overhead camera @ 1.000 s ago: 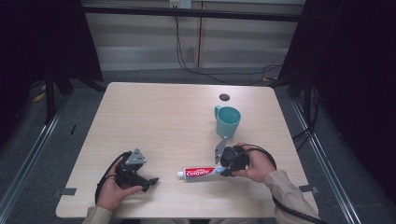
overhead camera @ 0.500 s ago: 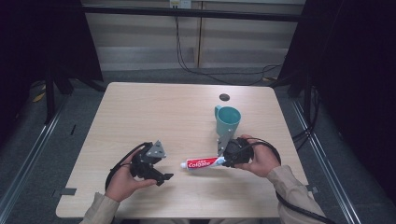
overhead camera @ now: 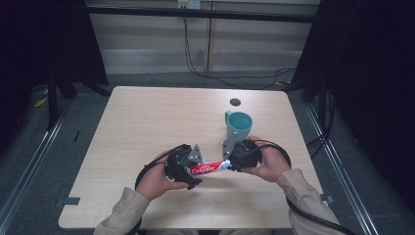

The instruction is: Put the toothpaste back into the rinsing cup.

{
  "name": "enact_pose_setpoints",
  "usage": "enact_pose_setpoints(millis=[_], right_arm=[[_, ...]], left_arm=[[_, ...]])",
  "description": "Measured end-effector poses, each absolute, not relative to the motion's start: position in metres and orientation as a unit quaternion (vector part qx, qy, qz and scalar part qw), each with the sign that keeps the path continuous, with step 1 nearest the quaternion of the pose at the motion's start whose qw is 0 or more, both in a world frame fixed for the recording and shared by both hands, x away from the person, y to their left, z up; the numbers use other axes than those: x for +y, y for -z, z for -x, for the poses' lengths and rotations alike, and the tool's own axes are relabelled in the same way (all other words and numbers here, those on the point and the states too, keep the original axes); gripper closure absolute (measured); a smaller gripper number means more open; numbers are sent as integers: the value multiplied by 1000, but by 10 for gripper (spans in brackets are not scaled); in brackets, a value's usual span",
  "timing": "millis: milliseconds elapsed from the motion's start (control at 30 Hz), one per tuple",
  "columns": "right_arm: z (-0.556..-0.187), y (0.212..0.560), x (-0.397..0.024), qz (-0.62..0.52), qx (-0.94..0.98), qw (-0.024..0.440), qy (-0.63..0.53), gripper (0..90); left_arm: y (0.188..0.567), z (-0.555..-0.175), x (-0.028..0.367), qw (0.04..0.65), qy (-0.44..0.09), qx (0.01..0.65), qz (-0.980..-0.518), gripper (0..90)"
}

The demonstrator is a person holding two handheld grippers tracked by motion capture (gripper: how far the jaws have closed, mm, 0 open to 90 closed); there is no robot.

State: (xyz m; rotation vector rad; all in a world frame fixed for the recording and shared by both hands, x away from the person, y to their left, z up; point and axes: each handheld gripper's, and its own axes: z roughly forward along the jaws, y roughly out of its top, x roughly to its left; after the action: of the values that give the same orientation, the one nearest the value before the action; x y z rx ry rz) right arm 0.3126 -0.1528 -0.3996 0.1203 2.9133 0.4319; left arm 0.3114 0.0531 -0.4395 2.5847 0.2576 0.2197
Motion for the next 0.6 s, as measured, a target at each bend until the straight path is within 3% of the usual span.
enact_pose_setpoints(millis=[233, 433, 600], right_arm=[[-313, 399, -149, -31, 983, 89, -156, 728], [-314, 402, -151, -24, 983, 79, -163, 700], [-313, 405, -157, -29, 978, 80, -191, 608]], left_arm=[[446, -315, 43, 240, -72, 88, -964, 511], [446, -309, 40, 232, -76, 88, -966, 618], [444, -307, 43, 240, -76, 92, -963, 679]])
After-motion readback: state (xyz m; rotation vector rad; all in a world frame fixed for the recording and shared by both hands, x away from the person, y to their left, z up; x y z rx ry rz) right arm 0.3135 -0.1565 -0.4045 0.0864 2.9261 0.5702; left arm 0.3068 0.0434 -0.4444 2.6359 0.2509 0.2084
